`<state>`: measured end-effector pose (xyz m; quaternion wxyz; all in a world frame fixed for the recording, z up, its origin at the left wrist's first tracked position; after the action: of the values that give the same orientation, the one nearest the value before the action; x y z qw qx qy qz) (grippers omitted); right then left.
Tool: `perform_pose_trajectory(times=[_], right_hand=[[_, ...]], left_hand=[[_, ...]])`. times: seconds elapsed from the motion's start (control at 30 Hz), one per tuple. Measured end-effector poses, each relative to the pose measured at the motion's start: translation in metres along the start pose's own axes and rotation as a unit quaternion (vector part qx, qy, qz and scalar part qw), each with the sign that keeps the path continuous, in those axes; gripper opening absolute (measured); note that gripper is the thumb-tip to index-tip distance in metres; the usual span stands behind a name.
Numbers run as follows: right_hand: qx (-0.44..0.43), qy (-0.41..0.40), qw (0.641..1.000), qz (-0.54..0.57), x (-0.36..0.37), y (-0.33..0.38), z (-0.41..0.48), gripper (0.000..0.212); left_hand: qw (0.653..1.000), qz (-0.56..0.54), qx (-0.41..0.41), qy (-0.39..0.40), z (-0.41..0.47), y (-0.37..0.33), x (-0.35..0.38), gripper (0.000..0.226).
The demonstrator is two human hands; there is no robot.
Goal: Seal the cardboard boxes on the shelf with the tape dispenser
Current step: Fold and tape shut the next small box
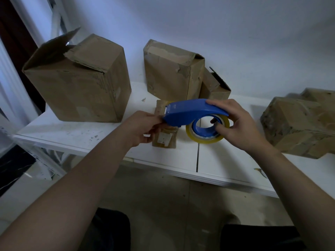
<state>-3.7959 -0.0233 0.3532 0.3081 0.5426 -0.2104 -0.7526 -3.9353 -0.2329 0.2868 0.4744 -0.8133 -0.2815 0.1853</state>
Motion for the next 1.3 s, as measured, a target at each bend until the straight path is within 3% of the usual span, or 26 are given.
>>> perform_pose_trajectory(times=[0.27, 0.53, 0.7, 1.3], right_hand=[[0.002, 0.094, 0.987, -0.131, 0.021, 0.002, 0.001, 0.087], [-0.043, 0.026, 0.985, -0.166, -0.008, -0.007, -0.016, 0.077], [-0.033, 0.028, 0.983, -0.176, -0.014, -0.024, -0.028, 0.08], [-0.024, 0.02, 0.979, -0.201, 0.005, -0.04, -0.019, 0.079]], left_hand=[[0.99, 0.119, 0.054, -0.055, 0.003, -0.006, -0.012, 0.016], [0.983, 0.102, 0.086, -0.128, -0.006, -0.003, -0.044, 0.025], [0.984, 0.122, 0.093, -0.092, 0.0, 0.012, -0.046, 0.02], [0.974, 0.127, 0.13, -0.137, 0.011, 0.022, -0.058, 0.027]])
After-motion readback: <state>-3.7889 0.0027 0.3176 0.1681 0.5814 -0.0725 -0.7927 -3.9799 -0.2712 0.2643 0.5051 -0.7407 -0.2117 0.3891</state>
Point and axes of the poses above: each hand's wrist, its own z-axis towards the middle knuckle, its own x-axis out of the palm, y = z × x, the point moved 10 cm from there along z, towards the middle knuckle, and after that the axes turned 15 degrees about y, right-handed, at the moved point
